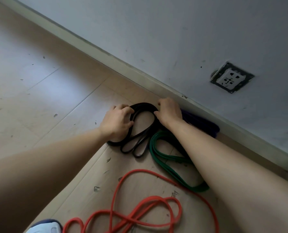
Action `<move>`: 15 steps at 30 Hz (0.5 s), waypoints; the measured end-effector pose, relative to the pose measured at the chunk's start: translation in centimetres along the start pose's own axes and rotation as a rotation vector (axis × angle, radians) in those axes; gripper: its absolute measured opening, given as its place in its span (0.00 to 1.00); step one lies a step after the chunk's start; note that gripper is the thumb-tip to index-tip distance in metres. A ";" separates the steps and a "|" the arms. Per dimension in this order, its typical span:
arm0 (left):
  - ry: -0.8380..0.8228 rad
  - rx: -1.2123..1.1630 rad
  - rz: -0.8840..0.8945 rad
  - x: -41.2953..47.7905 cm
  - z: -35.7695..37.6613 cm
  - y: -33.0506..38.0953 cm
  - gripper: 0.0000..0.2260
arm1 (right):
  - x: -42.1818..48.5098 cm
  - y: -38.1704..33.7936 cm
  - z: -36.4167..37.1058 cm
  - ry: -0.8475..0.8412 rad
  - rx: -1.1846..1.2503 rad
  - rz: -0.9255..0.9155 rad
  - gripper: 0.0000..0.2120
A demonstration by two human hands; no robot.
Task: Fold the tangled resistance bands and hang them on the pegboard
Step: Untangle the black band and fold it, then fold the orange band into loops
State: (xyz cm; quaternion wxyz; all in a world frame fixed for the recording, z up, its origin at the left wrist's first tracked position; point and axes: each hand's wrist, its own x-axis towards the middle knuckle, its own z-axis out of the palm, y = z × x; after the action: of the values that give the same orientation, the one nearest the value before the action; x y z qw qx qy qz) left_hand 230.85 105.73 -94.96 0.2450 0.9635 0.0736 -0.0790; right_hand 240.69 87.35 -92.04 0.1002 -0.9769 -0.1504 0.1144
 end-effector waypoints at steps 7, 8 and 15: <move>0.005 -0.007 0.120 -2.4 0.8 0.3 0.13 | -0.3 2.2 0.0 -0.024 0.209 0.058 0.25; 0.015 -0.028 0.120 -2.9 0.8 0.3 0.12 | -0.8 2.4 -0.3 -0.008 0.261 0.036 0.24; -0.007 -0.324 -0.065 -10.4 0.5 1.4 0.07 | -13.2 3.7 -2.2 -0.041 0.331 0.024 0.07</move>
State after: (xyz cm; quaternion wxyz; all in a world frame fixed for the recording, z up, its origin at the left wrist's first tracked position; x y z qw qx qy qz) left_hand 220.88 103.17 -92.81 0.3949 0.9081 0.1158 -0.0776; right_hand 230.03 79.33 -88.23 0.2553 -0.9462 -0.1197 0.1587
